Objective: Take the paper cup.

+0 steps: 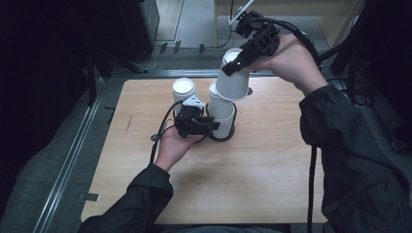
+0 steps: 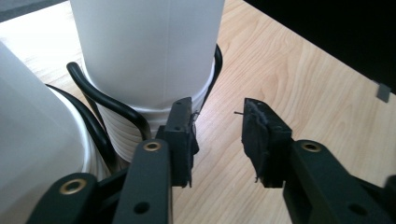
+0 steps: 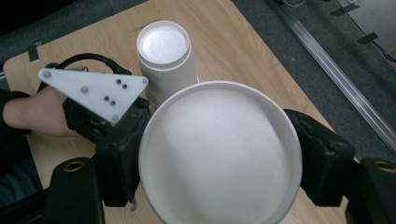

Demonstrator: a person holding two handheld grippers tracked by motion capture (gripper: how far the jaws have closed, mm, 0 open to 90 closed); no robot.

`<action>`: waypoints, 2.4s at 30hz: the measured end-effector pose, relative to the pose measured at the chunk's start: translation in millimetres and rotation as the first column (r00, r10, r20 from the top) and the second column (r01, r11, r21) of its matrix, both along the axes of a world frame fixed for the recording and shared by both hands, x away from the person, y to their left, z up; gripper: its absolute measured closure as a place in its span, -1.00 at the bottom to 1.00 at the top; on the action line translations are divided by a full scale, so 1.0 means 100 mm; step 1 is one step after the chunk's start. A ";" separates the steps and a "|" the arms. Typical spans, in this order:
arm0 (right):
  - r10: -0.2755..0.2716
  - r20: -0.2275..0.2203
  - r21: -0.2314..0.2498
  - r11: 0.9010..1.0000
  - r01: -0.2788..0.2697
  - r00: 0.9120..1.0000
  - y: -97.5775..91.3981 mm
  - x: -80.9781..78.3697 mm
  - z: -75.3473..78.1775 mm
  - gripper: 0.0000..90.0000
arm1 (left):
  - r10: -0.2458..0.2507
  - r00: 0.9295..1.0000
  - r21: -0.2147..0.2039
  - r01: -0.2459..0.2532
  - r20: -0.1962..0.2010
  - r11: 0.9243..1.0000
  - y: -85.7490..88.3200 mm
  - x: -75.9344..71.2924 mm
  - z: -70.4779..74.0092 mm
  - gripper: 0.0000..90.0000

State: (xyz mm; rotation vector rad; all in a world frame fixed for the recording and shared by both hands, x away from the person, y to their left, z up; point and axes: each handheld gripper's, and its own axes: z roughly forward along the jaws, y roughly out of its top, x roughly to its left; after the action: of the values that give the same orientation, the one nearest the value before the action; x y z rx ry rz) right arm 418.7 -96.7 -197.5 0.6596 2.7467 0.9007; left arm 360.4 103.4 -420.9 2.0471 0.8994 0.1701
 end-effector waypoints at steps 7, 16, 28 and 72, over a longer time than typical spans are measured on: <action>0.018 -0.017 0.027 0.999 -0.017 1.000 -0.21 -0.13 -0.02 -0.40 | -0.046 0.999 0.006 0.045 0.018 0.999 0.02 -0.10 0.07 -0.01; 0.043 -0.026 0.032 0.999 -0.042 0.999 -0.44 -0.33 -0.27 -0.41 | -0.092 0.996 0.010 0.092 0.005 0.996 0.13 -0.18 0.03 -0.11; 0.075 -0.059 0.034 0.997 -0.073 0.995 -0.58 -0.49 -0.73 -0.41 | -0.150 0.988 0.009 0.150 0.021 0.989 0.25 -0.26 -0.04 -0.16; 0.166 -0.125 0.097 0.983 -0.155 0.978 -0.45 -0.81 -2.33 -0.41 | -0.316 0.944 -0.042 0.313 -0.094 0.949 0.52 -0.34 -0.48 -0.59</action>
State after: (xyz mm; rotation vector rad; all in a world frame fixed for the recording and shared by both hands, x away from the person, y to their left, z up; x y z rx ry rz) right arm 337.7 -141.9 -430.6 0.5348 2.9279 1.0516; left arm 326.6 155.0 -469.2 2.1580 0.6173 -0.1193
